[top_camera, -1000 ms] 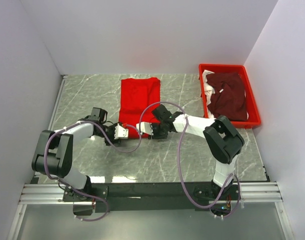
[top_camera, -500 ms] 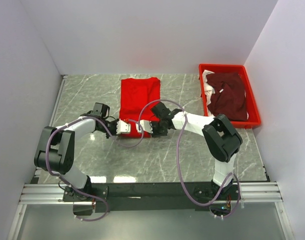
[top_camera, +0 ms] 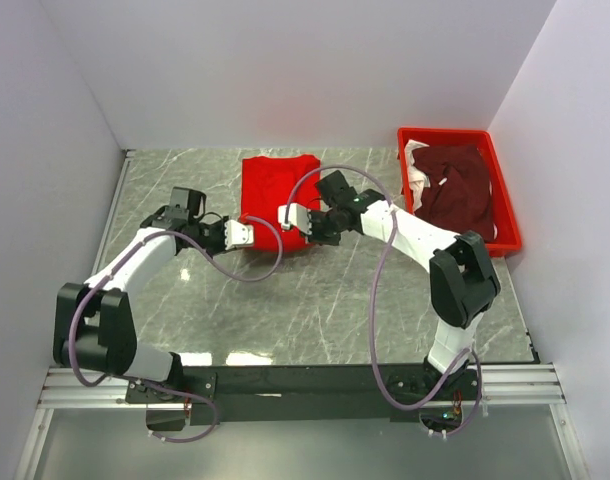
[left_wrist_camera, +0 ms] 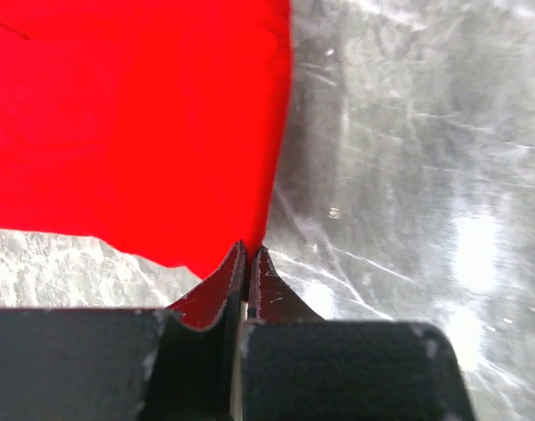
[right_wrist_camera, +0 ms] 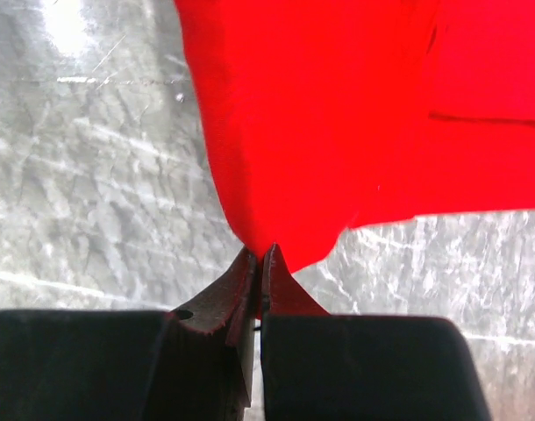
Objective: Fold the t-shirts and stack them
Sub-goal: Fold the tshirt
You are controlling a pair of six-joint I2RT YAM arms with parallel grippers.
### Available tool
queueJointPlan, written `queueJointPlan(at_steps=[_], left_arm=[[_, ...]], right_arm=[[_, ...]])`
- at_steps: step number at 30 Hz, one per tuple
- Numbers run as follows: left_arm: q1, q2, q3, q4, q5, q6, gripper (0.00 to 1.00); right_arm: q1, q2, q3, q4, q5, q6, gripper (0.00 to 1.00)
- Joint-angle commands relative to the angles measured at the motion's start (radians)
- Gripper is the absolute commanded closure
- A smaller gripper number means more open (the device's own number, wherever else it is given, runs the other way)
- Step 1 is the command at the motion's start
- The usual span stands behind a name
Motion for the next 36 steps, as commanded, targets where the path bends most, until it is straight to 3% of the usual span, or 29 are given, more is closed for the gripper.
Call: queueJointPlan(at_steps=[1, 6, 12, 13, 17, 20, 28, 36], left_arm=[[0.002, -0.079, 0.031, -0.144, 0.076, 0.017, 1.0], [-0.019, -0.213, -0.061, -0.274, 0.088, 0.083, 1.0], [-0.053, -0.485, -0.114, -0.569, 0.156, 0.129, 1.0], [-0.054, -0.512, -0.104, -0.645, 0.171, 0.123, 1.0], [-0.054, -0.564, -0.022, -0.699, 0.193, 0.008, 1.0], [-0.053, -0.497, 0.049, -0.626, 0.158, -0.061, 1.0], [-0.021, -0.198, 0.205, -0.528, 0.15, -0.025, 1.0], [0.005, 0.026, 0.317, -0.499, 0.151, 0.031, 1.0]], right_arm=[[-0.002, -0.084, 0.018, -0.088, -0.047, 0.017, 1.0], [0.059, -0.228, -0.11, -0.149, -0.079, 0.021, 1.0], [0.18, -0.433, -0.207, -0.294, -0.156, 0.107, 1.0], [0.189, -0.479, -0.212, -0.318, -0.171, 0.121, 1.0], [0.199, -0.506, -0.197, -0.326, -0.182, 0.156, 1.0], [0.145, -0.454, -0.155, -0.341, -0.196, 0.123, 1.0], [0.033, -0.273, -0.075, -0.36, -0.201, -0.006, 1.0], [-0.057, -0.072, 0.106, -0.445, -0.241, -0.098, 1.0]])
